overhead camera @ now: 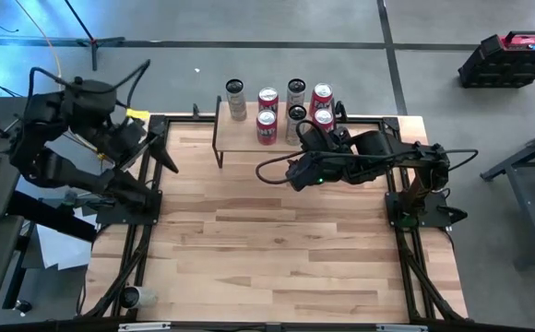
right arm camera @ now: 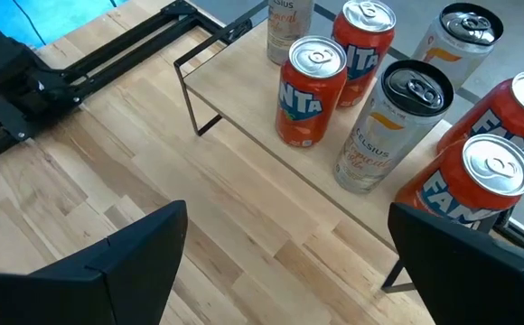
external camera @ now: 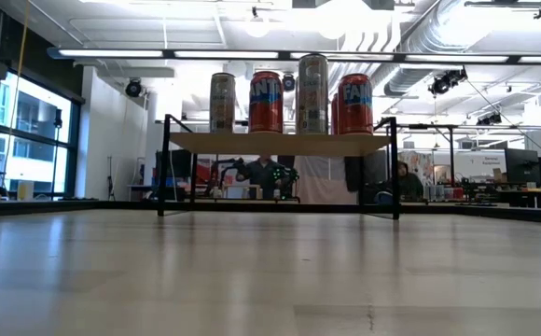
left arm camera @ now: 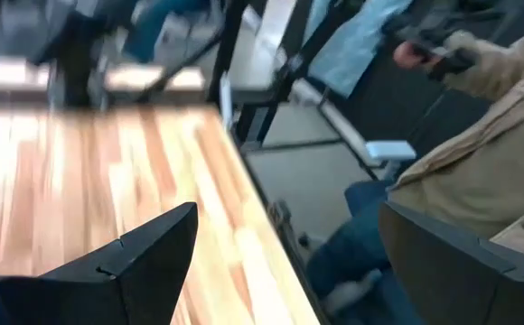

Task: Place canned beverage on shelf
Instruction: Put the white soda can aligned with the other white soda can on the shelf

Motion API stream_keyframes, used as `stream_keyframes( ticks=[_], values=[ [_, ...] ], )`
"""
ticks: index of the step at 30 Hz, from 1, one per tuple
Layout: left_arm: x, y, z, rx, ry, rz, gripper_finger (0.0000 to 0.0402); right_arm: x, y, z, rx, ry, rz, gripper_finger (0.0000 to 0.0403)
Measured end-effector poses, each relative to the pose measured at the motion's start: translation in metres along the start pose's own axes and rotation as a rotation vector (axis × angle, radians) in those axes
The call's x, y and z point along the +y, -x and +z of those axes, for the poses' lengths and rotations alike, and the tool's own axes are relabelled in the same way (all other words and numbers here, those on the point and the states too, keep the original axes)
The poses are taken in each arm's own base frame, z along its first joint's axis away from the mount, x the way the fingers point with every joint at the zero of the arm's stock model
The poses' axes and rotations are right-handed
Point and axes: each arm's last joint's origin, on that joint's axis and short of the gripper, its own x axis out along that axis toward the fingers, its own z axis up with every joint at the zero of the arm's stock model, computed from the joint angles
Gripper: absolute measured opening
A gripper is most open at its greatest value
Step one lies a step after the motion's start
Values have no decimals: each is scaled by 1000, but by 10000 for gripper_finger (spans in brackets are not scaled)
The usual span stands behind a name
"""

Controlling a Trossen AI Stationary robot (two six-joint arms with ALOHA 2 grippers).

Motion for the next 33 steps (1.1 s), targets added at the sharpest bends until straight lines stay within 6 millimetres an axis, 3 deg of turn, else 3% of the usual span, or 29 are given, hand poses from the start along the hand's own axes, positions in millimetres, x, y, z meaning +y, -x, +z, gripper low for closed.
stream_keyframes(
  ticks=[8, 13, 22, 33],
  values=[
    [-4, -5, -20, 209, 285, 118, 333, 0, 0, 0, 0, 126, 0, 369],
    [-8, -17, -20, 271, 432, 98, 333, 0, 0, 0, 1, 218, 0, 369],
    [-23, -70, -19, 467, 566, 108, 333, 0, 0, 0, 1, 339, 0, 369],
    [-61, -131, -49, 810, 744, 196, 331, 6, 8, -9, 23, 453, 39, 369]
  ],
)
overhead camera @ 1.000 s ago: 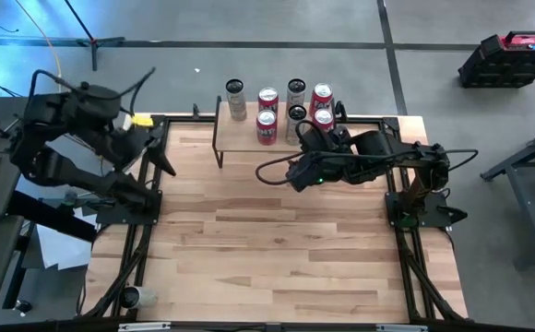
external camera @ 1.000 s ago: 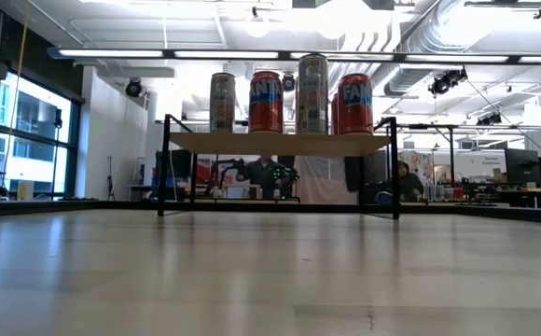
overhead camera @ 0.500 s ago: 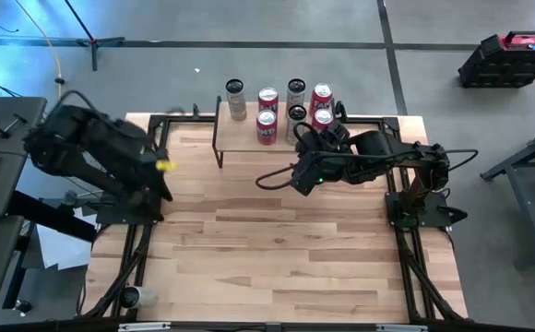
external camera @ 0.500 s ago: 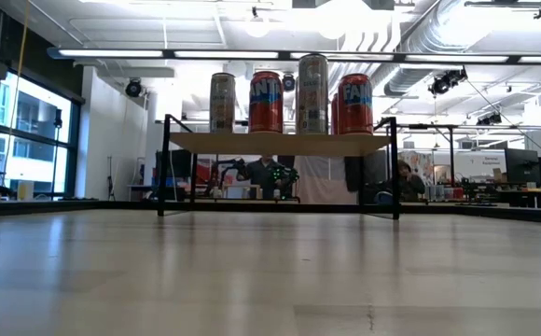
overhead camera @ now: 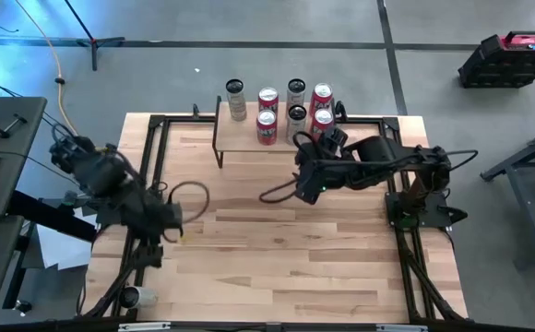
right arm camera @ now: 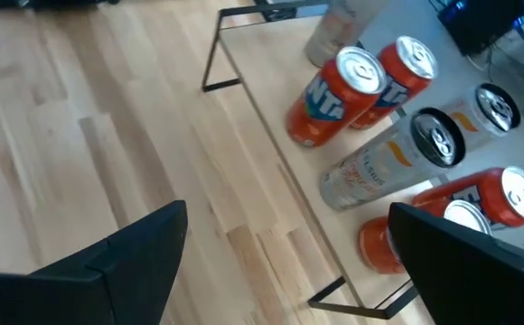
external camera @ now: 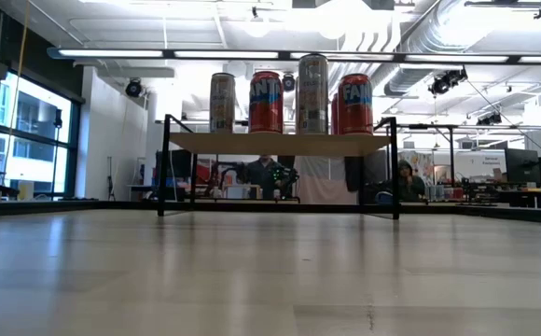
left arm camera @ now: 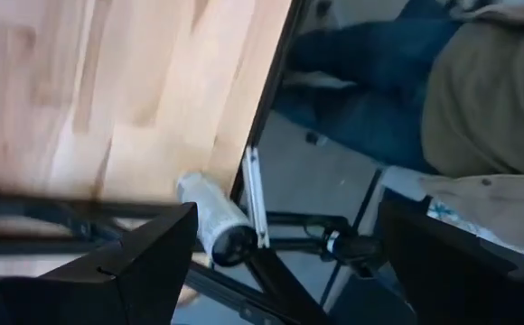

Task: Place canned beverage on shelf
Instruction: Put the white soda can aligned with the other white soda can on the shelf

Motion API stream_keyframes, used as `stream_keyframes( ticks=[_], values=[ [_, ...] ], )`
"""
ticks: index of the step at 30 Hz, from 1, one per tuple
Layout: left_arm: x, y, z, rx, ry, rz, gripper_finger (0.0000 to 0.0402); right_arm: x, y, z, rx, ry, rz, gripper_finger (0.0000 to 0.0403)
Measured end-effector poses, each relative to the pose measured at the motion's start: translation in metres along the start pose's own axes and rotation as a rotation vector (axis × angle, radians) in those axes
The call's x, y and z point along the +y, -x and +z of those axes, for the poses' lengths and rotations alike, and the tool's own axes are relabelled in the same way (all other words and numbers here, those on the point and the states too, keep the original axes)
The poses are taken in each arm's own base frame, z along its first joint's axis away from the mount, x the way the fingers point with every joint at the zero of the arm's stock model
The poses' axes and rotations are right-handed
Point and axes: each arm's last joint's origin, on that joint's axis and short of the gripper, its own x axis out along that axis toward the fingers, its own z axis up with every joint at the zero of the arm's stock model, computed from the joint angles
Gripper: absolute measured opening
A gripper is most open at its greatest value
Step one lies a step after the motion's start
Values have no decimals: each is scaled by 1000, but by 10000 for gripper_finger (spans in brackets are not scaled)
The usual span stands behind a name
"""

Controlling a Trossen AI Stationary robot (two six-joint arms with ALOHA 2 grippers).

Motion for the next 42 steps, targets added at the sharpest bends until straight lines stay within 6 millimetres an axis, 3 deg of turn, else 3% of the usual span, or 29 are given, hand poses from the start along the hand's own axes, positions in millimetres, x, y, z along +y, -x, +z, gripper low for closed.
stream_keyframes(
  ticks=[7, 14, 24, 32, 42],
  values=[
    [-20, -22, -18, 52, 68, 65, 331, 11, 9, -5, -13, 97, 30, 369],
    [-39, -50, -37, 64, 26, 158, 331, 18, 15, -8, -22, 123, 50, 369],
    [-53, -74, -57, 215, 147, 207, 354, 28, 25, -13, -55, 147, 47, 369],
    [-47, -101, -72, 298, 171, 316, 372, 28, 25, -13, -58, 99, 45, 369],
    [-49, -128, -93, 261, 14, 285, 372, 28, 25, -12, -61, 54, 48, 369]
  ],
)
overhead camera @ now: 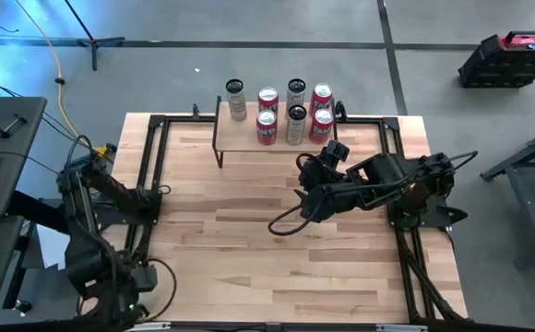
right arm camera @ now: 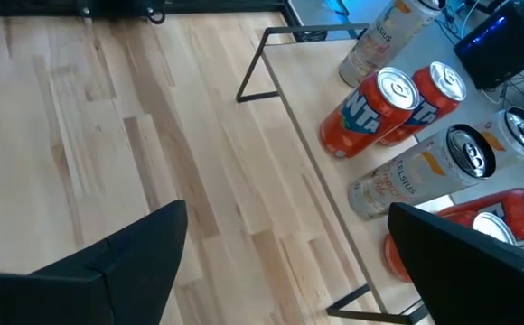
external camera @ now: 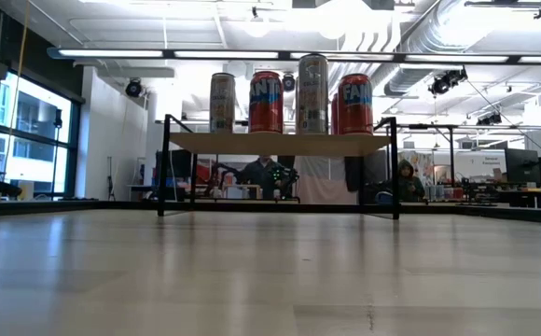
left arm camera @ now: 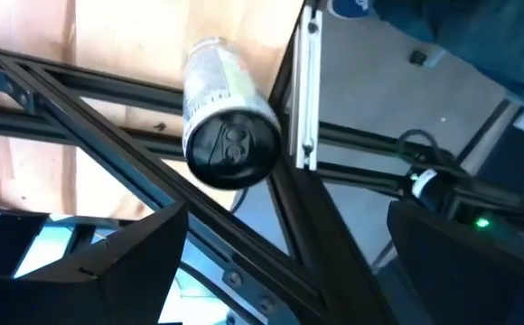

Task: Place canned beverage on shelf
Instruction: Put the white soda can aligned with the other white soda can on the shelf

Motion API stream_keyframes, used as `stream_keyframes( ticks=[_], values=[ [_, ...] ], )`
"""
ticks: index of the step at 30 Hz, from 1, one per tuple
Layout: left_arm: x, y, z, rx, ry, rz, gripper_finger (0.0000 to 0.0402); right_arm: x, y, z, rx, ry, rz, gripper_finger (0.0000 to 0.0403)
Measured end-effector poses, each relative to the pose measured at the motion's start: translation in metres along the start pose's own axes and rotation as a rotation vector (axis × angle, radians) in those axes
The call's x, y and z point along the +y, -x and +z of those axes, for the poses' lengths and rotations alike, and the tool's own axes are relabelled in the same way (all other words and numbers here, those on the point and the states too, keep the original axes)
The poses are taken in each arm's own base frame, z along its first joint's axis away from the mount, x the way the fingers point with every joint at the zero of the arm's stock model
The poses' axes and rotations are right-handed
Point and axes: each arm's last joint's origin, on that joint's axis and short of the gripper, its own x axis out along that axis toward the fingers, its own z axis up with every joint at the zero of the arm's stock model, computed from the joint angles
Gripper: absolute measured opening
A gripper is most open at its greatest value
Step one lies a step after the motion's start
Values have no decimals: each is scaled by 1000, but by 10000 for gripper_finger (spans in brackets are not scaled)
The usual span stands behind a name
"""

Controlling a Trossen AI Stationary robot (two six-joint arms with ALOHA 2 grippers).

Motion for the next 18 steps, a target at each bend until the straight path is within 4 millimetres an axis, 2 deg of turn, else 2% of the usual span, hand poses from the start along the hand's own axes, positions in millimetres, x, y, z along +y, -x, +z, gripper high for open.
stream_keyframes(
  ticks=[5, 12, 18],
  values=[
    [-3, -17, -9, 2, -36, -5, 372, 0, 0, 0, -1, -12, -1, 369],
    [3, -36, -3, -26, -23, 57, 372, -2, -1, 1, -2, -25, -13, 369],
    [7, -44, -1, -34, -47, 93, 372, -2, -2, 1, -2, -34, -14, 369]
  ],
)
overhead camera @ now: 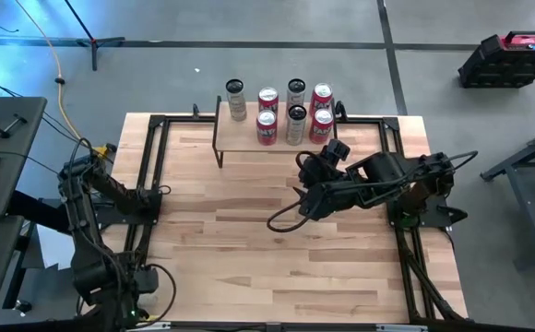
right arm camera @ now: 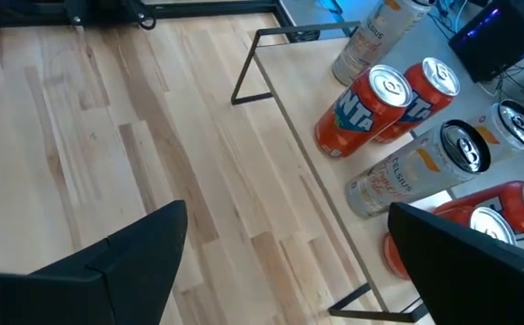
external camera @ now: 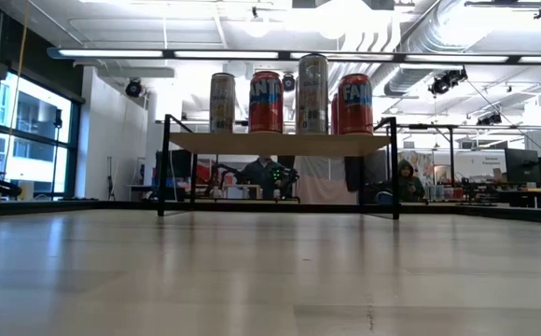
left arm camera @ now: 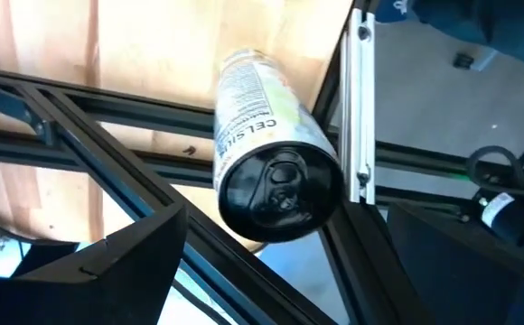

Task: Place canned beverage on shelf
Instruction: Put the white soda can aligned with the other white soda can on the shelf

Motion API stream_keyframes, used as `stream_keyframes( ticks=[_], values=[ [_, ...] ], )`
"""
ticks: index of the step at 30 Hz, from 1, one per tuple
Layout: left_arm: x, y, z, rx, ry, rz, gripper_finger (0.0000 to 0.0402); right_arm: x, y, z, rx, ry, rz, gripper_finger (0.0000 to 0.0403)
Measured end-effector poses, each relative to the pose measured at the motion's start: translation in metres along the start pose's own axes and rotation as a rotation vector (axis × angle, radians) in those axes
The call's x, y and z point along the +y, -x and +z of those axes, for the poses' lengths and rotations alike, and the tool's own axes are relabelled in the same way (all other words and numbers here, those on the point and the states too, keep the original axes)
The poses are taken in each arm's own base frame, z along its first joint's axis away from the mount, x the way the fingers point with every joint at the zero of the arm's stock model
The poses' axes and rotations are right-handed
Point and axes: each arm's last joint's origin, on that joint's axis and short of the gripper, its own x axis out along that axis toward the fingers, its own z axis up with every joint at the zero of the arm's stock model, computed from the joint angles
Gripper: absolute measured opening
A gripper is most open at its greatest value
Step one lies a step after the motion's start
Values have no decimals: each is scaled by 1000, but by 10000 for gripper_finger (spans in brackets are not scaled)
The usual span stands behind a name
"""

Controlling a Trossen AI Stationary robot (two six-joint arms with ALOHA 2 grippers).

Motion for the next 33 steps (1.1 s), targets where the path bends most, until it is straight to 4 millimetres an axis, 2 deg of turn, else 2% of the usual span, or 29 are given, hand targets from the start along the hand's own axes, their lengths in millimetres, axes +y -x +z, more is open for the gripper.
stream_keyframes(
  ticks=[10, 22, 33],
  values=[
    [-1, -2, 0, -19, -38, -12, 372, 0, 0, 0, 1, -21, -1, 369],
    [-3, -6, -13, -94, -55, 10, 372, 0, 1, -1, 3, -54, -1, 369],
    [-2, -30, -9, -92, -54, -3, 372, 0, 1, -1, 5, -58, 2, 369]
  ],
)
